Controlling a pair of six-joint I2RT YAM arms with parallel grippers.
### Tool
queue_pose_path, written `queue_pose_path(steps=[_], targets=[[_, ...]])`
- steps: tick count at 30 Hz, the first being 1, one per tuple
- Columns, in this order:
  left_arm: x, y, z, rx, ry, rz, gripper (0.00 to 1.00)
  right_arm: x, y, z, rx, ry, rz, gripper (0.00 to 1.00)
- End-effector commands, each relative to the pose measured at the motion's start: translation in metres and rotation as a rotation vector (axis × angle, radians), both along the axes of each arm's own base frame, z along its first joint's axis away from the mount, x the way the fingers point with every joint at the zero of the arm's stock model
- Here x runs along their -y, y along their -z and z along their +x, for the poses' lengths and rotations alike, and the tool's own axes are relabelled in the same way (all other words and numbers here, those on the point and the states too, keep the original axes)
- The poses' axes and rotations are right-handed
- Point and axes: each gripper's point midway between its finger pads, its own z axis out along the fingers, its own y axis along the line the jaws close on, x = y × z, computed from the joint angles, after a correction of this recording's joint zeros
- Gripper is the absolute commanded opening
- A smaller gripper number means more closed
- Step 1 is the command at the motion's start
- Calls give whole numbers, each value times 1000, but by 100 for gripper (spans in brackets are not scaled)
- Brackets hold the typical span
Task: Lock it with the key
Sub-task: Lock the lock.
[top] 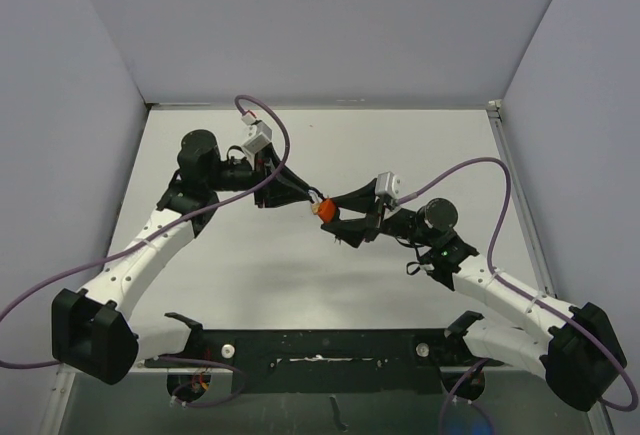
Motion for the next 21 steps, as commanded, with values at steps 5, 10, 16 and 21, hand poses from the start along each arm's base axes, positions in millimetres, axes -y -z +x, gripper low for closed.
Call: queue_pose_path(steps=[5,10,16,21], targets=[[-1,-34,-1,106,-33,-52,23,2,-51,-4,118,-7,91,0],[-1,-37,-1,110,-32,-62,23,1,-50,-4,113,-11,85,0],[1,-42,-5,119,-21,-73,24,-1,-47,-3,106,-13,78,0],[4,-42,-10,121,2,-73,23,-2,-46,-2,103,-9,74,0]])
